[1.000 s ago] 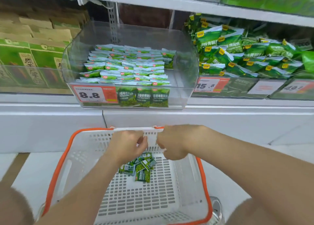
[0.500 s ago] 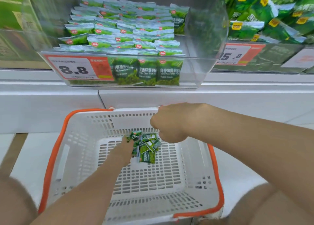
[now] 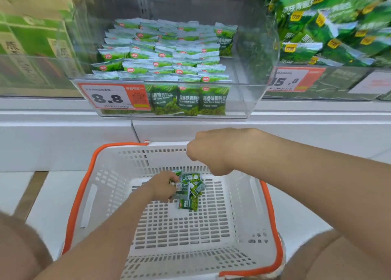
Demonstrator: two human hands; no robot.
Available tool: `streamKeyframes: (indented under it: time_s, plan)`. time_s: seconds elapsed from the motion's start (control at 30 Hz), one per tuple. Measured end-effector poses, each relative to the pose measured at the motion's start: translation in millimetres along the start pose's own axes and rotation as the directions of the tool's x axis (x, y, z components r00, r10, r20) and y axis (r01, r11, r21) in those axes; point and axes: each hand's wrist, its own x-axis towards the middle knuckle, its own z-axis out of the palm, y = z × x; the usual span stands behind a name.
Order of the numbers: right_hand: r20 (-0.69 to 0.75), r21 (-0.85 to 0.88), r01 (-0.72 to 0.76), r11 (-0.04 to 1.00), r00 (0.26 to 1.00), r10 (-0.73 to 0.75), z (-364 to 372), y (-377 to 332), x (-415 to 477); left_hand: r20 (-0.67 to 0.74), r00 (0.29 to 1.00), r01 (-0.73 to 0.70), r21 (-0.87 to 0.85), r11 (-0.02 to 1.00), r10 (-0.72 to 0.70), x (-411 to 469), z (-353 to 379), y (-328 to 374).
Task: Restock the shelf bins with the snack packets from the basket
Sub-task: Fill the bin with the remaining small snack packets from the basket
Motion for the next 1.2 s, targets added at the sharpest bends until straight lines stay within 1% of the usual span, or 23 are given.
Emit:
streamKeyframes:
  time_s: [0.07, 0.13, 0.23, 0.3, 0.37, 0.4, 0.47, 0.53, 0.57, 0.63, 0.7, 0.73, 0.83, 0.87, 0.9, 0.93, 1.0, 1.03, 1.07, 1.1, 1.13, 1.17, 1.2]
  plan:
    - [0.011, 0.010, 0.012, 1.000, 1.000, -0.012, -1.8, 1.7, -7.6, 0.066, 0.998, -0.004, -0.186, 0.982, 0.017, -18.8, -7.1, 24.5]
    - [-0.003, 0.031, 0.044, 0.999, 0.999, -0.044, 1.0, 4.6, -14.9, 0.076, 0.994, -0.059, -0.289, 0.956, 0.085, -36.9, -13.0, 46.8]
    - [-0.055, 0.067, 0.081, 0.994, 0.995, -0.077, 11.0, 12.2, -21.0, 0.086, 0.984, -0.095, -0.488, 0.868, 0.156, -65.8, -24.5, 79.5]
    - [-0.120, 0.111, 0.110, 0.988, 0.988, -0.097, 16.7, 16.1, -22.5, 0.103, 0.970, -0.113, -0.618, 0.778, 0.222, -85.5, -31.4, 99.8]
    - [-0.255, 0.169, 0.197, 0.966, 0.955, -0.150, 18.5, 16.8, -21.7, 0.117, 0.948, -0.131, -0.702, 0.700, 0.295, -105.3, -37.3, 117.1]
    - [-0.335, 0.195, 0.238, 0.952, 0.928, -0.163, 18.5, 16.8, -22.1, 0.105, 0.940, -0.156, -0.714, 0.683, 0.325, -114.6, -39.7, 124.2]
    - [-0.459, 0.251, 0.248, 0.936, 0.882, -0.110, 15.6, 20.3, -25.8, 0.013, 0.934, -0.265, -0.645, 0.717, 0.357, -126.7, -42.7, 134.8]
    - [-0.517, 0.305, 0.167, 0.937, 0.856, 0.015, 8.7, 28.1, -33.0, -0.136, 0.912, -0.399, -0.518, 0.757, 0.388, -133.8, -46.4, 141.6]
    - [-0.538, 0.329, 0.122, 0.936, 0.839, 0.080, 4.9, 32.7, -37.3, -0.208, 0.887, -0.459, -0.493, 0.739, 0.412, -135.9, -48.8, 143.9]
    - [-0.582, 0.399, 0.080, 0.914, 0.792, 0.185, -2.2, 40.4, -44.4, -0.320, 0.802, -0.598, -0.417, 0.685, 0.505, -141.2, -52.9, 148.6]
    - [-0.610, 0.484, 0.094, 0.870, 0.749, 0.258, -8.4, 43.9, -52.2, -0.385, 0.700, -0.703, -0.225, 0.675, 0.601, -147.8, -53.9, 153.6]
    - [-0.620, 0.520, 0.115, 0.846, 0.732, 0.281, -11.2, 44.4, -57.1, -0.416, 0.663, -0.727, -0.158, 0.668, 0.622, -150.1, -53.9, 155.6]
    - [-0.653, 0.567, 0.215, 0.795, 0.705, 0.275, -18.5, 46.1, -69.9, -0.514, 0.591, -0.769, -0.125, 0.627, 0.622, -157.5, -54.0, 164.7]
    - [-0.668, 0.575, 0.256, 0.777, 0.696, 0.265, -21.1, 47.2, -73.4, -0.557, 0.548, -0.788, -0.095, 0.609, 0.623, -158.6, -54.2, 166.7]
    - [-0.693, 0.582, 0.306, 0.753, 0.671, 0.263, -23.8, 48.5, -76.0, -0.616, 0.478, -0.802, -0.015, 0.597, 0.626, -160.7, -55.3, 169.0]
    - [-0.727, 0.586, 0.360, 0.726, 0.628, 0.275, -27.0, 50.1, -77.8, -0.681, 0.374, -0.803, 0.101, 0.587, 0.629, -163.3, -57.1, 171.3]
    - [-0.798, 0.570, 0.416, 0.709, 0.486, 0.356, -34.8, 54.0, -79.3, -0.783, 0.153, -0.750, 0.305, 0.587, 0.603, -170.3, -61.6, 177.5]
    - [-0.821, 0.556, 0.390, 0.734, 0.393, 0.413, -39.0, 56.8, -78.5, -0.813, 0.069, -0.724, 0.358, 0.590, 0.578, -174.6, -65.6, 181.2]
    - [-0.836, 0.543, 0.329, 0.773, 0.300, 0.459, -42.9, 59.6, -76.9, -0.828, 0.002, -0.703, 0.397, 0.590, 0.560, -178.1, -70.7, 184.9]
    - [-0.847, 0.528, 0.249, 0.812, 0.229, 0.480, -47.2, 63.2, -74.8, -0.826, -0.061, -0.678, 0.446, 0.585, 0.560, -179.7, -76.0, 188.2]
    - [-0.856, 0.509, 0.157, 0.846, 0.193, 0.479, -50.9, 67.9, -70.8, -0.808, -0.121, -0.641, 0.507, 0.576, 0.577, -180.4, -82.2, 191.4]
    - [-0.863, 0.486, 0.055, 0.872, 0.191, 0.468, -54.8, 73.5, -65.9, -0.776, -0.174, -0.593, 0.574, 0.564, 0.606, -179.7, -90.2, 194.1]
    - [-0.862, 0.461, -0.052, 0.886, 0.211, 0.461, -58.9, 79.7, -59.6, -0.744, -0.196, -0.545, 0.624, 0.560, 0.638, -177.1, -99.4, 196.9]
